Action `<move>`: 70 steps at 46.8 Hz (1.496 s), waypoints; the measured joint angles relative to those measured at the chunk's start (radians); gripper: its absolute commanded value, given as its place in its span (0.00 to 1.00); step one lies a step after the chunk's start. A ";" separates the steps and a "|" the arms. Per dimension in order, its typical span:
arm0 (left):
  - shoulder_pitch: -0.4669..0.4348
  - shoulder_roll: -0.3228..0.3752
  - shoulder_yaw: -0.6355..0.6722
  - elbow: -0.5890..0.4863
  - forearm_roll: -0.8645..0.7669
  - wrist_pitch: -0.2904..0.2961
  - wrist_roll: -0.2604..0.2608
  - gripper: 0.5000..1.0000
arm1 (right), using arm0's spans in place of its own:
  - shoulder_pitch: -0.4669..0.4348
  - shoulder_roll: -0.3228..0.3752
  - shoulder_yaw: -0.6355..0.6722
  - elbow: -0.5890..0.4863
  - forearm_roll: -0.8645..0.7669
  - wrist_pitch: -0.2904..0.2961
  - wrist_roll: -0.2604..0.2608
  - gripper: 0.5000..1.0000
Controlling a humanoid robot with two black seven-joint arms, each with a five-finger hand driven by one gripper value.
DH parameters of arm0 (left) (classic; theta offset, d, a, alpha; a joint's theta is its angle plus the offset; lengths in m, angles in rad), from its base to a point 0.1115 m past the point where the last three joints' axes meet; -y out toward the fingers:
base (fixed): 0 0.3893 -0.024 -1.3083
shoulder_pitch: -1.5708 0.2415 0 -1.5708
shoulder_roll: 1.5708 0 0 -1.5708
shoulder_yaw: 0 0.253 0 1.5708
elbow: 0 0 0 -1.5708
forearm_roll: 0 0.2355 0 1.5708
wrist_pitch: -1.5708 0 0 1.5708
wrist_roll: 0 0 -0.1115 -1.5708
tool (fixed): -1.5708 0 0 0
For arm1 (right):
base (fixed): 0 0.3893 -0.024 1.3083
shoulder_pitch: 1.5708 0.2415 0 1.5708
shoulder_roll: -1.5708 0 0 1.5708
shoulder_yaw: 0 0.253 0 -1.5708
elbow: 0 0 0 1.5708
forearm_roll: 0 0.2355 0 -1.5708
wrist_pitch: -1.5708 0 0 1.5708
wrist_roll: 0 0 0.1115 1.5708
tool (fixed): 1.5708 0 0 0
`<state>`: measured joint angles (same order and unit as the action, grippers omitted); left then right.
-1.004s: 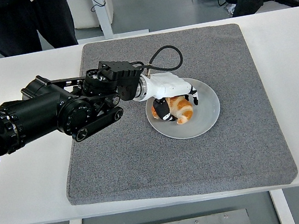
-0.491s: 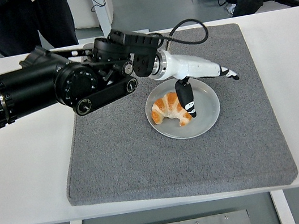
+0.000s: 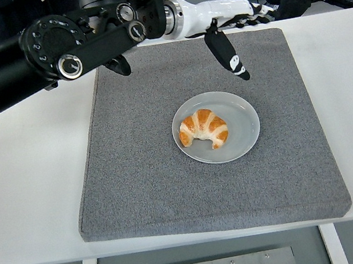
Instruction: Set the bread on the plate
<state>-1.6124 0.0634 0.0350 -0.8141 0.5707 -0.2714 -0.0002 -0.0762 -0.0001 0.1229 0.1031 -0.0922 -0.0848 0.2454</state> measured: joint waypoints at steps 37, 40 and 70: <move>0.344 -0.024 -0.613 0.347 -0.518 0.147 0.009 1.00 | -0.022 0.000 -0.001 -0.011 -0.008 -0.001 0.000 1.00; 0.367 -0.024 -0.648 0.356 -0.538 0.147 0.009 1.00 | -0.022 0.000 -0.002 -0.018 -0.008 -0.001 0.000 1.00; 0.518 -0.064 -0.830 0.426 -0.596 0.121 -0.023 1.00 | -0.025 0.000 -0.003 -0.036 -0.012 -0.001 0.000 1.00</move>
<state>-1.0940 -0.0002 -0.7955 -0.3877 -0.0252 -0.1507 -0.0228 -0.1013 0.0000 0.1204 0.0674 -0.1045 -0.0858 0.2454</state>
